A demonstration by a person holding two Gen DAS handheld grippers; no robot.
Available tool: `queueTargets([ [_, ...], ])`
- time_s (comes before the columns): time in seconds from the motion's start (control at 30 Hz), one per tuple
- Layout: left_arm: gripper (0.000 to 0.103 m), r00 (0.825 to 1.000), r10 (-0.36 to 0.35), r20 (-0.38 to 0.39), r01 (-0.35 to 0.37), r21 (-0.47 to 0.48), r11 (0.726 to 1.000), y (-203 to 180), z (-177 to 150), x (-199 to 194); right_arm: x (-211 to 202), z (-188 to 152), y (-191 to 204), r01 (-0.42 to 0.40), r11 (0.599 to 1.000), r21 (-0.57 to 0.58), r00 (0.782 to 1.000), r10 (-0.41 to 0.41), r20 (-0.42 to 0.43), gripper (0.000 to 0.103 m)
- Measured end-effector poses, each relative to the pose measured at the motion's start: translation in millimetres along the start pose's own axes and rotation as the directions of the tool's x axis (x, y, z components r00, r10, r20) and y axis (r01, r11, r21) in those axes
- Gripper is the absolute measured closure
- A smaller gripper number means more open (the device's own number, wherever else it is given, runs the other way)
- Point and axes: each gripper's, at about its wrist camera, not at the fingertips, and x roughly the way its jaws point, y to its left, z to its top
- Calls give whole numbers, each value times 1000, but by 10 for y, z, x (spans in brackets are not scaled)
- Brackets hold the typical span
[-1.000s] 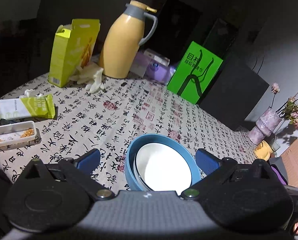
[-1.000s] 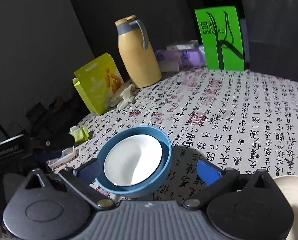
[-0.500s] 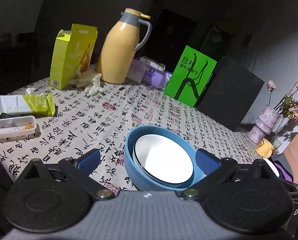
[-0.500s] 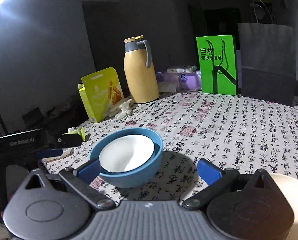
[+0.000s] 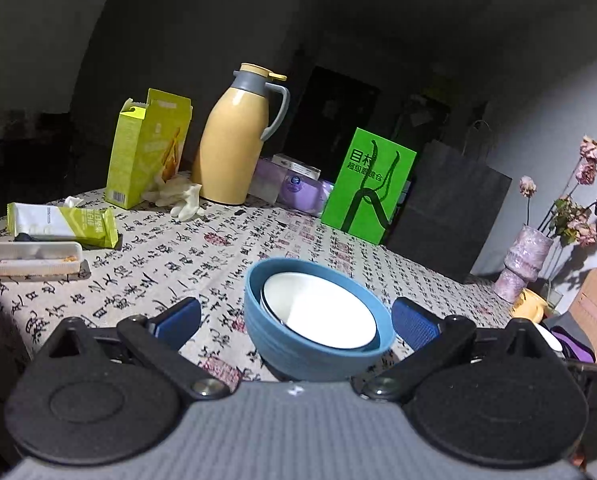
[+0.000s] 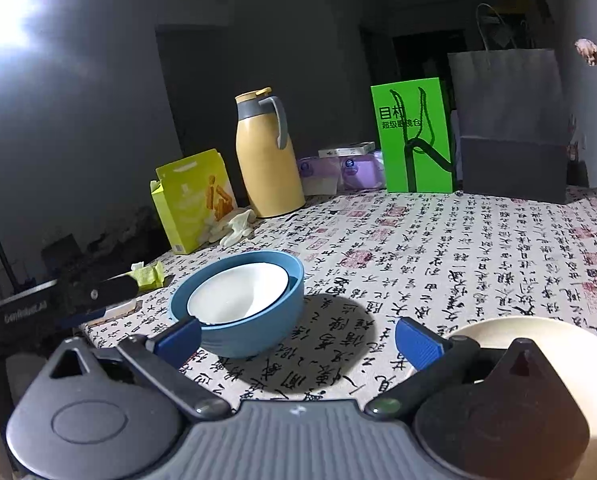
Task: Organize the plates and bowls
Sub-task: 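Pull both open tools back from the nested bowls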
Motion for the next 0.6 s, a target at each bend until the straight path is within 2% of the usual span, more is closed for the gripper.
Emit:
queueTargets([
  [0.27, 0, 1000, -16, -20, 16, 12, 1000, -18, -163, -26, -50, -32, -5, 49, 999, 22, 998, -49, 37, 0],
  [0.5, 0, 1000, -22, -6, 22, 17, 1000, -14, -178, -54, -33, -73, 39, -8, 1000, 6, 1000, 8, -2, 0],
  [0.6, 0, 1000, -19, -1, 19, 17, 1000, -4, -178, -48, -15, -81, 66, 6, 1000, -16, 1000, -6, -24, 0],
])
